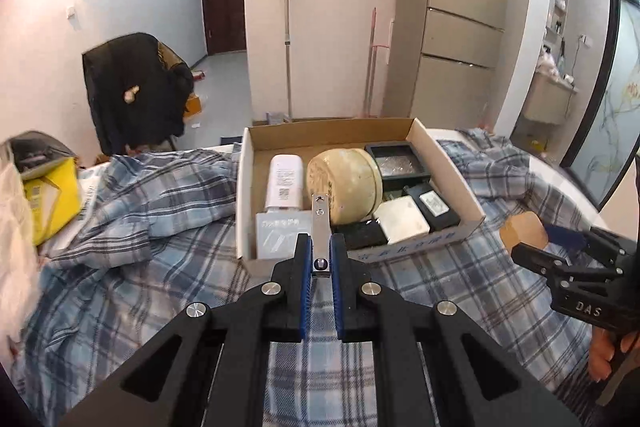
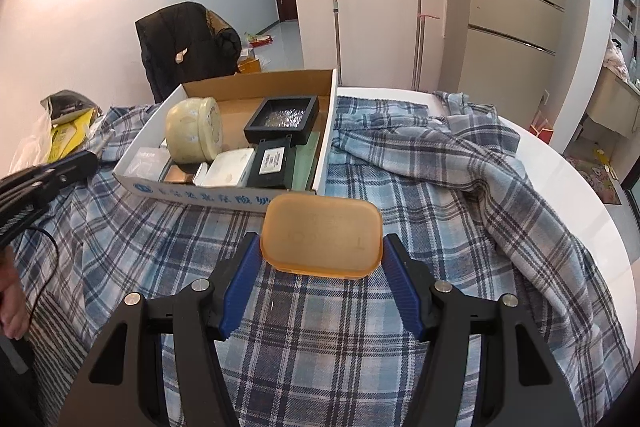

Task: Organize rigid objects
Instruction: 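Lower the clipper and orange lid into the cardboard box, opening both grippers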

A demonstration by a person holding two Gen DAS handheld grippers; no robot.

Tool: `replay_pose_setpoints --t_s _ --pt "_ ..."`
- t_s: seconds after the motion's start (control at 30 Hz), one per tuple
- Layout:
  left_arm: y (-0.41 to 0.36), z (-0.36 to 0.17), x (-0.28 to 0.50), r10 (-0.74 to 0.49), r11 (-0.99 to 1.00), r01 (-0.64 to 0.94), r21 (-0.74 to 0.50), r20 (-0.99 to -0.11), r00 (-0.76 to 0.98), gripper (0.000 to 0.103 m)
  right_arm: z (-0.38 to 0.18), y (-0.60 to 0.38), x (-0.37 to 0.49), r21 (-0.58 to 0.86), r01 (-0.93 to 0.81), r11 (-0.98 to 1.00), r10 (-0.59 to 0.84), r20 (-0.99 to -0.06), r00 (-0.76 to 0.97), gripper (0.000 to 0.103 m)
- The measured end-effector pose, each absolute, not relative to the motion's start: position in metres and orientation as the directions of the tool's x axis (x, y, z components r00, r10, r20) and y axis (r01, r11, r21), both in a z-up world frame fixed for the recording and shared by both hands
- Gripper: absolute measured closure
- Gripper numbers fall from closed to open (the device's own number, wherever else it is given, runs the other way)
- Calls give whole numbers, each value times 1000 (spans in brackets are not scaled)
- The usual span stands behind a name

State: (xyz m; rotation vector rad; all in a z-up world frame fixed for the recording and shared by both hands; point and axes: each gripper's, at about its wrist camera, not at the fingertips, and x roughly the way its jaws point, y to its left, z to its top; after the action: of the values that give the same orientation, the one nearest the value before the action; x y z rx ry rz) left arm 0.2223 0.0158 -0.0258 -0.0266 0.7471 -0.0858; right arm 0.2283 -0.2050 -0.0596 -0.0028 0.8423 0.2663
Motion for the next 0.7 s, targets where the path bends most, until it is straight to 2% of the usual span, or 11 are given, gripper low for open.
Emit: replay_pose_setpoints --t_s 0.1,0.2,0.4,0.7 --pt "22 -25 236 -118 993 71 -97 -679 724 93 -52 -207 230 112 -207 972 222 -726 651 43" --pt "27 -25 253 -88 996 58 -67 -682 726 93 -46 -205 235 94 -213 973 214 -724 656 43" --pt "35 -39 282 -76 997 70 -38 -724 685 93 -40 -202 245 76 -209 975 198 -728 656 43" --pt "41 -70 295 -89 996 55 -70 -795 600 93 -38 -196 254 89 -213 973 210 -727 654 43"
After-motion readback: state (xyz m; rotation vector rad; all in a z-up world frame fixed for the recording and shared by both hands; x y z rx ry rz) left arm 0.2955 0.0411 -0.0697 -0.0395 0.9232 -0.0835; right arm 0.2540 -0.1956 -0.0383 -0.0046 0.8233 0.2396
